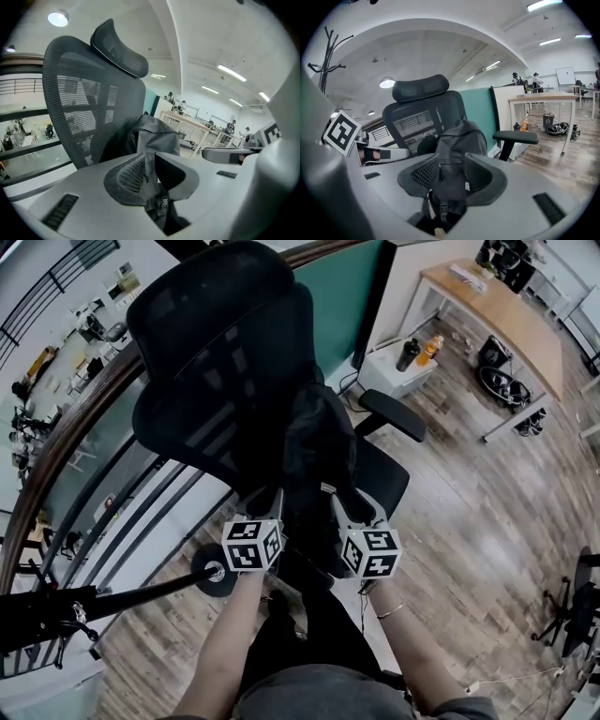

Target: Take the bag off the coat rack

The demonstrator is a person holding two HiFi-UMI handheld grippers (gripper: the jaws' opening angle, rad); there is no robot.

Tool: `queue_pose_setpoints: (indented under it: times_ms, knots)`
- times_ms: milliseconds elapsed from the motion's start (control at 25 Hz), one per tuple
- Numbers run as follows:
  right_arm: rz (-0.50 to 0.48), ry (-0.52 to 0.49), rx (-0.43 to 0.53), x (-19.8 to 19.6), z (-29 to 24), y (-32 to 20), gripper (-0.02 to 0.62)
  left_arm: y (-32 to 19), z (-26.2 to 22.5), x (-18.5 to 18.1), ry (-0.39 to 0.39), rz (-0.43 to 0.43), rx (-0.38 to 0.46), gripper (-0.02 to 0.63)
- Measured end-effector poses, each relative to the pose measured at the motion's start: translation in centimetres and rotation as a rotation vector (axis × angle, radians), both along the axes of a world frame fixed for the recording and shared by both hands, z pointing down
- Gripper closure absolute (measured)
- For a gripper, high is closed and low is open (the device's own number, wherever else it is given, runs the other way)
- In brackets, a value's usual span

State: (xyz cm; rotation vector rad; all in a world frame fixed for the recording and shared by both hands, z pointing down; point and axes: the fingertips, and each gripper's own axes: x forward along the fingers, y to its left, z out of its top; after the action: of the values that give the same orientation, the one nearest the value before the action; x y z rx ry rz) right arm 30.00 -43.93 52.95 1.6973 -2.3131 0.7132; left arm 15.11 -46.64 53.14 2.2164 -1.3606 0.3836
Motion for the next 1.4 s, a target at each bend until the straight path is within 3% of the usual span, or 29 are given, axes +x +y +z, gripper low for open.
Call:
queue_pose_setpoints:
  times_ms: [240, 360, 720, 1400]
  knots:
    - [0.005, 0.009, 0.026, -0.8, -1.7, 2.6, 0.561, 2.5, -1.8, -1.1, 0.001, 0.012, 0.034, 0.566]
    - [0.019, 0.016, 0.037, -0.9, -2.3, 3.7, 0.591, 3.5, -2.5, -1.6, 0.004, 0.024, 0.050, 0.572]
    - [0.016, 0.007, 0.102, -2.0, -4.7, 6.7, 0.592, 5.9, -4.6, -3.1, -0.002, 0.043, 0.102, 0.578]
    - [0.019, 0.059, 0.099, -2.2, -5.4, 8.8, 0.594, 7.9, -5.1, -4.3, -0.009, 0.045, 0.107, 0.578]
